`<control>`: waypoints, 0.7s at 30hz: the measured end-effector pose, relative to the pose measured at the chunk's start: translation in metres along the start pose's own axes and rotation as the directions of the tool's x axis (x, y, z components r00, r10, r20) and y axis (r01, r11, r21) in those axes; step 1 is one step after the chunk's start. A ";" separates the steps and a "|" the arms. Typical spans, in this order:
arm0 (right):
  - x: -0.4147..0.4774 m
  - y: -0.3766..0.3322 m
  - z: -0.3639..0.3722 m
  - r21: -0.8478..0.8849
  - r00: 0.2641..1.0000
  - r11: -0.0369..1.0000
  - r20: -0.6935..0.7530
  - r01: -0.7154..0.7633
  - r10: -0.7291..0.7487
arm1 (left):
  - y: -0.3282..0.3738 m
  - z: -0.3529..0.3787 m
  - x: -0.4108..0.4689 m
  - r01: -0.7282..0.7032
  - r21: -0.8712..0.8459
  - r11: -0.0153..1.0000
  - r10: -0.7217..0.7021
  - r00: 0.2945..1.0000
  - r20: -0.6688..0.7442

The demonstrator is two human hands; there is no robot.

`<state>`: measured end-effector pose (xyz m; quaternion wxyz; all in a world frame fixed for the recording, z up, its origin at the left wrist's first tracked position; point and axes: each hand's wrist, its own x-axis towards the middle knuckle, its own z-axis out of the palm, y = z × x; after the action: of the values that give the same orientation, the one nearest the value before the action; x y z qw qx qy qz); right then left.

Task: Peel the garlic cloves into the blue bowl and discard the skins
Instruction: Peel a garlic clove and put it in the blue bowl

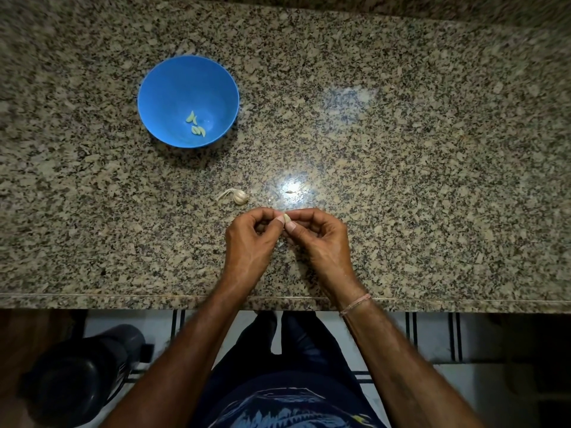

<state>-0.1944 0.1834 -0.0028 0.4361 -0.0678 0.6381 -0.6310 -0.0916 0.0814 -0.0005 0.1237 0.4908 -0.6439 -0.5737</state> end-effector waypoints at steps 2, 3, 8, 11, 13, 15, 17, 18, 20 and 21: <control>-0.001 -0.002 0.001 -0.022 1.000 1.000 0.016 0.012 -0.012 | 0.000 0.001 0.000 -0.005 0.006 1.000 0.006 1.000 -0.022; -0.001 -0.003 0.001 -0.030 1.000 0.999 0.020 0.012 -0.011 | 0.000 0.002 0.000 -0.007 0.009 1.000 0.007 1.000 -0.025; -0.001 -0.003 -0.001 -0.039 1.000 0.999 -0.004 -0.030 0.029 | -0.002 0.003 0.001 -0.008 0.098 0.995 0.015 0.997 -0.070; 0.000 -0.006 -0.005 -0.017 0.999 0.998 -0.004 -0.052 0.052 | -0.002 0.004 0.001 -0.050 0.207 0.977 0.074 0.991 -0.110; 0.000 -0.007 -0.006 -0.011 0.998 0.998 -0.006 -0.057 0.057 | -0.002 0.004 0.000 -0.098 0.268 0.958 0.133 0.985 -0.115; 0.002 -0.006 -0.008 -0.017 0.999 0.998 -0.011 -0.054 0.053 | -0.001 0.006 0.000 -0.151 0.293 0.944 0.188 0.977 -0.103; 0.002 -0.005 -0.008 -0.025 0.999 0.999 -0.012 -0.046 0.046 | 0.003 0.008 -0.001 -0.176 0.254 0.951 0.201 0.976 -0.078; 0.002 -0.005 -0.008 -0.028 0.999 0.999 -0.010 -0.038 0.038 | 0.004 0.009 -0.002 -0.163 0.215 0.963 0.181 0.981 -0.068; 0.002 -0.005 -0.007 -0.039 1.000 0.999 -0.006 -0.012 0.012 | 0.006 0.010 -0.003 -0.091 0.117 0.989 0.098 0.994 -0.057; 0.002 -0.005 -0.006 -0.046 1.000 0.999 -0.004 0.003 -0.003 | 0.006 0.010 -0.003 -0.044 0.068 0.997 0.048 0.997 -0.058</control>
<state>-0.2021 0.1860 -0.0007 0.4321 -0.0772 0.6532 -0.6170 -0.1004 0.0887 0.0023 0.1396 0.4968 -0.6697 -0.5340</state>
